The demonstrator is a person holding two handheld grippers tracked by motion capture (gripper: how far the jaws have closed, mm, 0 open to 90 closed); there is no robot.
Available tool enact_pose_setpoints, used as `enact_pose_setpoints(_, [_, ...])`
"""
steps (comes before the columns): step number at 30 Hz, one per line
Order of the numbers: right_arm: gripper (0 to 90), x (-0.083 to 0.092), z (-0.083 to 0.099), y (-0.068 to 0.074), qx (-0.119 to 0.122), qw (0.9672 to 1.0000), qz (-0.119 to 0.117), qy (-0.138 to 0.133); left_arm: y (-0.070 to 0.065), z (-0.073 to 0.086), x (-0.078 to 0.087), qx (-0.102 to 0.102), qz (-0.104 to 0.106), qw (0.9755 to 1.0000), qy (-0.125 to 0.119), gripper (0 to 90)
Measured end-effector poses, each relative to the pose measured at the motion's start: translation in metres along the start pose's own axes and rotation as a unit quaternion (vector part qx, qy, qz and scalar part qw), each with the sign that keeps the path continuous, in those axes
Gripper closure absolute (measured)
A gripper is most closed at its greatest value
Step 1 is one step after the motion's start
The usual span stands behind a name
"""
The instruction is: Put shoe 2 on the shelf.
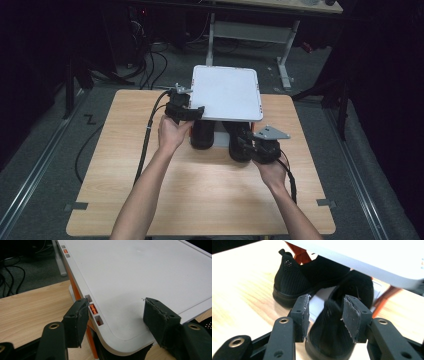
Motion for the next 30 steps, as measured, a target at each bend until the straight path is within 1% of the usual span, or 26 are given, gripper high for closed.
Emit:
enact_pose_setpoints(1, [56.6, 0.006, 0.003, -0.001, 0.001, 1.0, 0.0, -0.005, 0.0, 0.0, 0.0, 0.0, 0.0, 1.0, 0.0, 37.6])
enact_pose_setpoints(3, [56.7, 0.014, 0.011, -0.004, -0.007, 0.9999, 0.006, -0.01, 0.0, 0.0, 0.0, 0.0, 0.0, 1.0, 0.0, 37.6])
enact_pose_setpoints(5, [56.7, 0.015, 0.02, -0.007, -0.017, 0.9998, 0.013, -0.002, 0.0, 0.0, 0.0, 0.0, 0.001, 1.0, 0.0, 37.6])
enact_pose_setpoints(6, [56.7, 0.012, 0.026, -0.009, -0.017, 0.9996, 0.02, 0.01, 0.0, 0.0, 0.0, 0.0, 0.001, 1.0, 0.0, 37.6])
enact_pose_setpoints(7, [56.5, 0.007, 0.031, -0.011, -0.027, 0.9992, 0.022, 0.02, 0.0, 0.0, 0.0, 0.0, 0.001, 1.0, 0.0, 37.6])
enact_pose_setpoints(8, [56.1, 0.003, 0.035, -0.012, -0.036, 0.9988, 0.02, 0.027, 0.0, 0.0, 0.0, 0.0, 0.001, 1.0, 0.0, 37.6])
enact_pose_setpoints(9, [55.6, -0.005, 0.039, -0.014, -0.041, 0.9982, 0.021, 0.04, 0.0, 0.0, 0.0, 0.0, 0.001, 1.0, 0.0, 37.6])
enact_pose_setpoints(11, [55.1, -0.019, 0.043, -0.015, -0.042, 0.9972, 0.025, 0.056, 0.0, 0.0, 0.0, 0.001, 0.001, 1.0, 0.0, 37.6])
enact_pose_setpoints(12, [53.5, -0.026, 0.044, -0.016, -0.043, 0.9968, 0.025, 0.062, 0.0, 0.0, 0.0, 0.001, 0.0, 1.0, 0.0, 37.6])
enact_pose_setpoints(13, [53.7, -0.033, 0.044, -0.017, -0.05, 0.9965, 0.021, 0.064, 0.0, 0.0, 0.0, 0.0, 0.0, 1.0, 0.0, 37.6])
enact_pose_setpoints(14, [57.2, -0.037, 0.042, -0.017, -0.053, 0.9966, 0.02, 0.059, 0.0, 0.0, 0.0, 0.0, 0.001, 1.0, 0.0, 37.6])
enact_pose_setpoints(16, [61.6, -0.044, 0.036, -0.017, -0.048, 0.9971, 0.024, 0.054, 0.0, 0.0, 0.0, 0.001, 0.001, 1.0, 0.001, 37.6])
enact_pose_setpoints(20, [62.7, -0.063, 0.024, -0.024, -0.055, 0.9962, 0.028, 0.062, 0.0, 0.0, 0.0, 0.003, 0.001, 1.0, 0.0, 37.5])
enact_pose_setpoints(21, [62.7, -0.069, 0.021, -0.026, -0.052, 0.9961, 0.033, 0.063, 0.0, 0.0, 0.0, 0.004, 0.001, 1.0, -0.001, 37.6])
enact_pose_setpoints(23, [61.8, -0.075, 0.018, -0.027, -0.052, 0.996, 0.037, 0.063, 0.0, 0.0, 0.0, 0.004, 0.0, 1.0, -0.001, 37.6])
enact_pose_setpoints(25, [58.1, -0.078, 0.017, -0.028, -0.056, 0.9961, 0.036, 0.057, 0.0, -0.001, 0.0, 0.005, 0.001, 1.0, 0.0, 37.5])
enact_pose_setpoints(27, [54.0, -0.077, 0.017, -0.028, -0.059, 0.9963, 0.033, 0.054, 0.001, -0.001, 0.0, 0.007, 0.002, 1.0, -0.001, 37.5])
enact_pose_setpoints(29, [52.1, -0.072, 0.017, -0.027, -0.058, 0.9965, 0.029, 0.053, 0.001, -0.001, 0.0, 0.005, 0.004, 1.0, -0.002, 37.1])
enact_pose_setpoints(30, [52.0, -0.067, 0.017, -0.027, -0.056, 0.997, 0.026, 0.047, 0.001, -0.001, -0.001, 0.009, 0.003, 0.9999, -0.003, 35.5])
Point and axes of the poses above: each handheld gripper's, and its own axes: x roughly backward along the jaws, z roughly out of its underside, y roughly to its left, the point moved 5 cm from there along -x, roughly forward along the jaws, and after that the axes turned 9 degrees about -x, right-handed, at the moved point
